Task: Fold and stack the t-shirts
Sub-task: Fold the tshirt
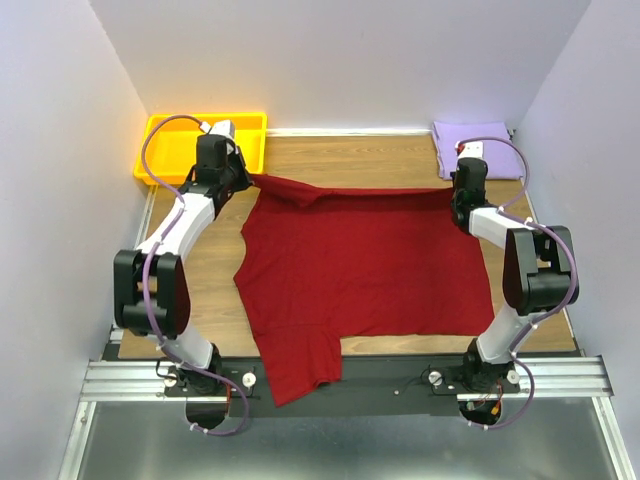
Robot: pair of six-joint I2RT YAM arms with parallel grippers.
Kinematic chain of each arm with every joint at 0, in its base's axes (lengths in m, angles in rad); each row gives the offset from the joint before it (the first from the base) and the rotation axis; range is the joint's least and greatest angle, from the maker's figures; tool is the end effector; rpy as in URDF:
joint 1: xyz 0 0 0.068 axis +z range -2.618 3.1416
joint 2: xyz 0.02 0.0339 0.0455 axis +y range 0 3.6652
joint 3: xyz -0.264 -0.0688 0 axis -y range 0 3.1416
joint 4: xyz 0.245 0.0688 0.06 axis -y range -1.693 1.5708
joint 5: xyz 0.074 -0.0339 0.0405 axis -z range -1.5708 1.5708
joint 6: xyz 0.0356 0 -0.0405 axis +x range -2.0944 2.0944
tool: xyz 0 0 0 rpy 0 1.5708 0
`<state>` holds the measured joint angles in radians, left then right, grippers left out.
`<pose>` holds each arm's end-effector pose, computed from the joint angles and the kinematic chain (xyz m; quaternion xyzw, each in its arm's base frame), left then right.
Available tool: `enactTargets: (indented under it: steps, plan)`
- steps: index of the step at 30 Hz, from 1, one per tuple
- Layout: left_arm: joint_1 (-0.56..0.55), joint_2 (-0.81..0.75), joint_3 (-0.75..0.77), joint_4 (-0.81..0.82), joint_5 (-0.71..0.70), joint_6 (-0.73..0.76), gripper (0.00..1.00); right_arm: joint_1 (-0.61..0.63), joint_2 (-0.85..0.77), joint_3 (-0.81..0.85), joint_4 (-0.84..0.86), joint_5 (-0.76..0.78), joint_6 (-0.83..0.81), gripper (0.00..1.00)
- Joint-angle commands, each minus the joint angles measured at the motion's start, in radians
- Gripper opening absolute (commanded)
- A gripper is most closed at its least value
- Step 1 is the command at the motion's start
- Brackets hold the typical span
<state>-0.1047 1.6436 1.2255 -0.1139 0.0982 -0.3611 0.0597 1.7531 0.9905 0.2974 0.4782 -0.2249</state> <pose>0.3793 -0.0434 0.2766 -0.0867 0.8631 -0.1559 0.4725 0.3811 0.0064 0.1999 0.0058 0.8361 -0.2430 0.4918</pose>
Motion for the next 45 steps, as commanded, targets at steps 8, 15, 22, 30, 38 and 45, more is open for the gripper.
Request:
enactTargets:
  steps: [8, 15, 22, 30, 38, 45]
  plan:
    - [0.007, -0.202, -0.139, -0.102, -0.037, -0.088, 0.00, -0.001, -0.055, -0.056, 0.023, 0.140, 0.078, 0.01]
    - [0.007, -0.246, -0.266, -0.081, 0.008, -0.131, 0.00, -0.001, -0.069, -0.115, 0.032, 0.140, 0.075, 0.01]
    - [0.005, -0.248, -0.363, -0.027, 0.076, -0.173, 0.00, -0.003, -0.066, -0.148, 0.014, 0.154, 0.108, 0.01]
    - [0.003, -0.315, -0.417, -0.023, 0.142, -0.216, 0.00, -0.001, -0.046, -0.158, -0.017, 0.180, 0.128, 0.01]
    - [-0.012, -0.393, -0.469, -0.024, 0.166, -0.254, 0.00, -0.001, -0.047, -0.153, -0.061, 0.178, 0.150, 0.08]
    - [-0.035, -0.418, -0.507, -0.009, 0.163, -0.279, 0.00, -0.003, -0.066, -0.156, -0.084, 0.162, 0.171, 0.15]
